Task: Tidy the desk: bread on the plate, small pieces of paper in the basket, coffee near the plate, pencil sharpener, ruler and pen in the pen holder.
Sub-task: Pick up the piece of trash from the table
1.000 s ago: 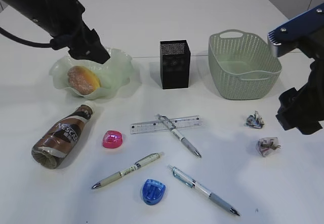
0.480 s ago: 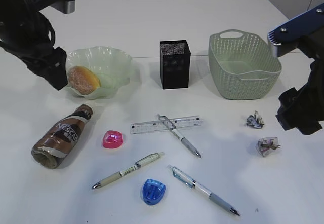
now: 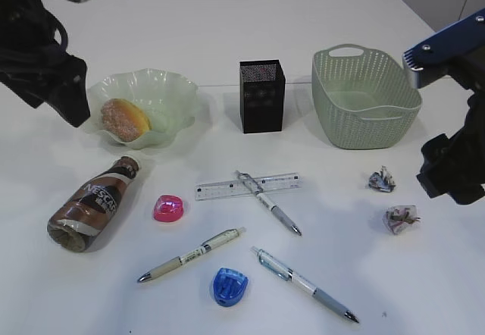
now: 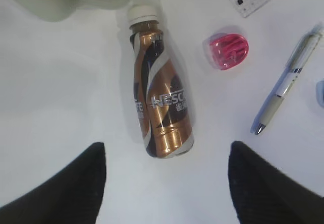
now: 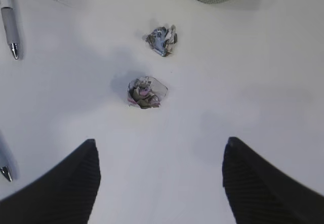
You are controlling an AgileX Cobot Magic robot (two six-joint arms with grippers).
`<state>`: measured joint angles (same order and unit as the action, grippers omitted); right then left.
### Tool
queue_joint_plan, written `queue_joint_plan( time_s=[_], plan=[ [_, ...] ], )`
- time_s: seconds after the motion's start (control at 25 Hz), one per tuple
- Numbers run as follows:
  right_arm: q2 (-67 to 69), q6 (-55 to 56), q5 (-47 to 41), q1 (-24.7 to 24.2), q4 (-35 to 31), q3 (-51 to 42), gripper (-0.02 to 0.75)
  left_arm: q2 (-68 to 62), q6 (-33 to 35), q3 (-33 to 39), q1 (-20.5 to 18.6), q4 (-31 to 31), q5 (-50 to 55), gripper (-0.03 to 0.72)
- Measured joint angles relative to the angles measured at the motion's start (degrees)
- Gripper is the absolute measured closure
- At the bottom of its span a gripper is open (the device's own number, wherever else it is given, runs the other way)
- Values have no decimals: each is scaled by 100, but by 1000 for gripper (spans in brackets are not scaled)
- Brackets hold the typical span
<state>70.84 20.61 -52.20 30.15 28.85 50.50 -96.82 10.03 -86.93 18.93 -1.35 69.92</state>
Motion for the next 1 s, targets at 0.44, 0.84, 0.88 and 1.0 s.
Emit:
queue_joint_plan(
  time_s=[0.44, 0.84, 0.88, 1.0],
  plan=[
    [109, 223, -337, 0, -48, 0, 152, 1518, -100, 0, 0, -546, 124, 161],
    [1108, 501, -441, 0, -309, 502, 152, 2431, -102, 0, 0, -1090, 206, 161],
    [1221, 454, -462, 0, -374, 623, 152, 2501, -112, 0, 0, -1134, 206, 161],
    [1507, 16, -535, 0, -824, 1052, 152, 2670, -112, 0, 0, -1223, 219, 161]
  ],
)
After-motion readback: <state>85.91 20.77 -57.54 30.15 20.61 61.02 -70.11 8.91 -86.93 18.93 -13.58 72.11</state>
